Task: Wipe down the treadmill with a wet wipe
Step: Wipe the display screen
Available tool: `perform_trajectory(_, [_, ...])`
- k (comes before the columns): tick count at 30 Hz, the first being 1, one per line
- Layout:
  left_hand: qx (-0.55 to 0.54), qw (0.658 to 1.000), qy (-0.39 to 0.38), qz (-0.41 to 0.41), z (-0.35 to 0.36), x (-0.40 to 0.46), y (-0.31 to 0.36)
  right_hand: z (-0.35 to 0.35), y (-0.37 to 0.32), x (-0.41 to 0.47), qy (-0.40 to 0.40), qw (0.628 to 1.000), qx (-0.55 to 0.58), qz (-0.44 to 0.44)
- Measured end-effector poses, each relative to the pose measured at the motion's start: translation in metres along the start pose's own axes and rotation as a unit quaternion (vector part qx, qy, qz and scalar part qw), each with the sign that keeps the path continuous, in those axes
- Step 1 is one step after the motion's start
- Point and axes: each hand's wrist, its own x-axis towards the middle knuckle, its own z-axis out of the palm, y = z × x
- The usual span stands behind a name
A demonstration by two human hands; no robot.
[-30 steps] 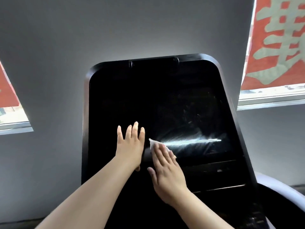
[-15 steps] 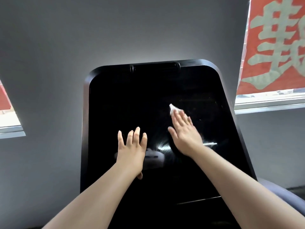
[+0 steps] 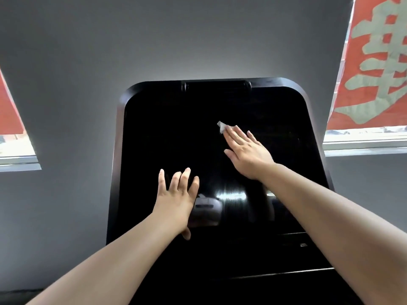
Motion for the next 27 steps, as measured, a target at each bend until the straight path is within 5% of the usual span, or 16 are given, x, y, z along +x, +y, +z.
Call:
perform_trajectory(3, [0.013,1.000,0.006,0.015,0.000,-0.002,-0.005,0.007,-0.024,0.002,0.005,0.999,0.047,0.010])
perform_trajectory(13, [-0.021,0.988,0.133,0.075,-0.039,0.032,-0.035,0.054,-0.047,-0.138,-0.103,0.942,-0.046,-0.317])
perform_trajectory(17, [-0.032,0.984,0.162,0.066,-0.060,0.055,-0.034,0.018,-0.008,-0.065,-0.052,0.971,-0.064,-0.225])
perform_trajectory(23, [-0.053,0.989,0.138,0.006,-0.078,0.078,-0.038,-0.024,0.030,0.028,0.027,0.992,0.038,0.113])
perform_trajectory(27, [-0.056,0.990,0.130,-0.008,-0.085,0.090,-0.040,0.003,-0.024,0.008,0.045,0.997,0.054,-0.045])
